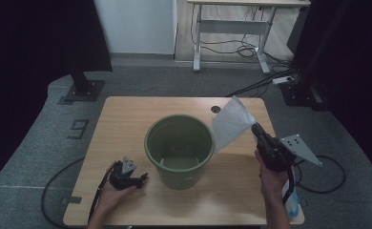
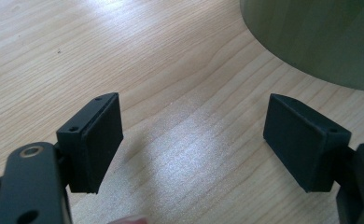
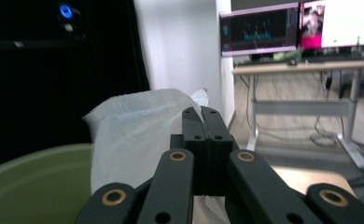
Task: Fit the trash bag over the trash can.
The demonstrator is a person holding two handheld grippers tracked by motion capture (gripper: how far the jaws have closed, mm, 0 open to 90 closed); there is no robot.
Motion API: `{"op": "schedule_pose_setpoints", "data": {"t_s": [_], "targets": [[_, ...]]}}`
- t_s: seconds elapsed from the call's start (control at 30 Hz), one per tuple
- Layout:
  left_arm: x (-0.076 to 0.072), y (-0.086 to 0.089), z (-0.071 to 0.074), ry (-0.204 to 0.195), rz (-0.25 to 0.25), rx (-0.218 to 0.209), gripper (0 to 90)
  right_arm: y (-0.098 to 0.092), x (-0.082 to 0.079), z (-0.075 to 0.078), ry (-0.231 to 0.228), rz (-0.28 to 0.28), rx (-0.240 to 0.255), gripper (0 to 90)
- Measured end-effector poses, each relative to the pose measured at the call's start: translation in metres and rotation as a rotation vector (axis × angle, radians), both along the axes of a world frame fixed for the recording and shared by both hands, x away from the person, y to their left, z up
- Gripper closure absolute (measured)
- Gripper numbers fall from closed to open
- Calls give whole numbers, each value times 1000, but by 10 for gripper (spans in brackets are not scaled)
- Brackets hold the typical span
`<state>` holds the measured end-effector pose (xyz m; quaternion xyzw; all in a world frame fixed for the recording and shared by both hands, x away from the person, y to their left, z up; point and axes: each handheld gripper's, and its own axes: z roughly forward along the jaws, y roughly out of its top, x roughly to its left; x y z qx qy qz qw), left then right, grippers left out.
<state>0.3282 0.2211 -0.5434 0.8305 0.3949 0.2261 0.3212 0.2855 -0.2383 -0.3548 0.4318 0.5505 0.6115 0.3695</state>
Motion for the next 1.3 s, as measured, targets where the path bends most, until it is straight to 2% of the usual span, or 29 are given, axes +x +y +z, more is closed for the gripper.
{"op": "schedule_pose_setpoints", "data": {"t_s": [0.13, 0.37, 0.5, 0.63, 0.83, 1.1, 1.3], "targets": [[0, 1, 0, -1, 5, -7, 196, 11, -5, 20, -54, 7, -5, 889], [0, 1, 0, 1, 4, -19, 196, 33, -5, 61, -121, 36, -11, 889], [0, 3, 1, 3, 2, -26, 196, 48, -5, 71, -136, 54, -33, 889], [1, 5, 1, 16, 2, -51, 198, 62, -5, 78, -151, 70, -64, 890], [1, 6, 1, 21, 2, -50, 199, 69, -6, 90, -170, 82, -66, 889], [1, 4, 0, 25, -2, -42, 199, 67, -10, 89, -167, 84, -71, 889], [1, 4, 0, 26, -2, -41, 199, 75, -8, 67, -135, 102, -107, 889]]}}
